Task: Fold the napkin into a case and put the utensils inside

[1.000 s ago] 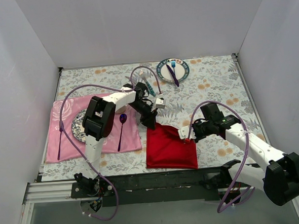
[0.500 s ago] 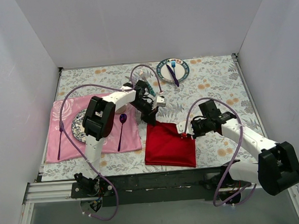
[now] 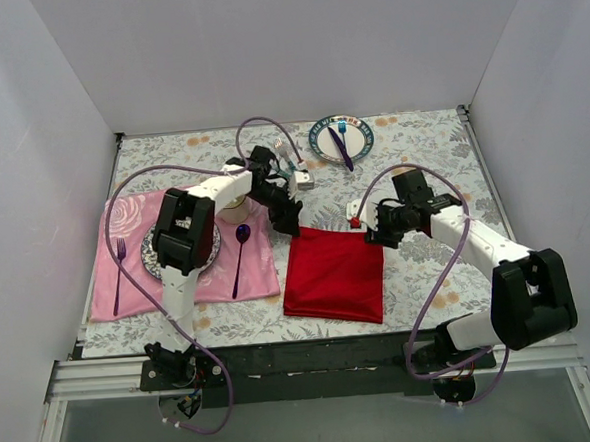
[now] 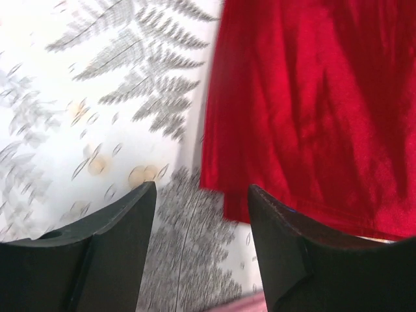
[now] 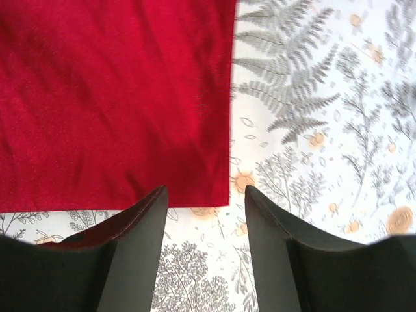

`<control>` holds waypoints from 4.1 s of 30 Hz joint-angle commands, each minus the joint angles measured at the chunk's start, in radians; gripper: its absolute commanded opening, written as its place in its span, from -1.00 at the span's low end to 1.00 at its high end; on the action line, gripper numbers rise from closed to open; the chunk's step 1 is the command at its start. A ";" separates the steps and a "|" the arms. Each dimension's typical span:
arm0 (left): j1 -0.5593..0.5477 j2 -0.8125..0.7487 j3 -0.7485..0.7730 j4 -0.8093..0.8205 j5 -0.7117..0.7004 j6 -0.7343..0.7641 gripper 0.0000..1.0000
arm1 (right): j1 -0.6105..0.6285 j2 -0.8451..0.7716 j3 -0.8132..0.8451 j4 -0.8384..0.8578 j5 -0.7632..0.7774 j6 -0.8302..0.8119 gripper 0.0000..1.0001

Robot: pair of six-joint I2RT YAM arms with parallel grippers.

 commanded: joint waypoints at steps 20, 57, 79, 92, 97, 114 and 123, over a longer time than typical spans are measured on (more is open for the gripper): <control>-0.199 -0.841 -0.784 0.219 -0.114 -0.053 0.04 | -0.018 0.100 0.132 -0.246 -0.246 0.413 -0.30; -0.398 -0.925 -0.909 0.222 -0.145 0.107 -1.00 | -0.009 0.092 0.135 -0.255 -0.240 0.444 -0.23; -0.224 -0.836 -0.792 0.135 0.016 -0.031 0.07 | -0.106 0.186 0.247 -0.263 -0.311 0.584 0.00; -0.015 -0.702 -0.698 0.531 -0.138 -0.802 0.74 | -0.257 0.433 0.348 -0.227 -0.340 0.726 0.05; -0.001 -0.603 -0.682 0.531 -0.219 -0.936 0.28 | -0.273 0.491 0.356 -0.212 -0.332 0.718 0.01; -0.001 -0.310 -0.507 0.520 -0.313 -0.988 -0.27 | -0.271 0.580 0.346 -0.195 -0.404 0.695 -0.17; -0.003 -0.221 -0.438 0.534 -0.266 -0.993 -0.52 | -0.274 0.649 0.431 -0.221 -0.426 0.684 -0.36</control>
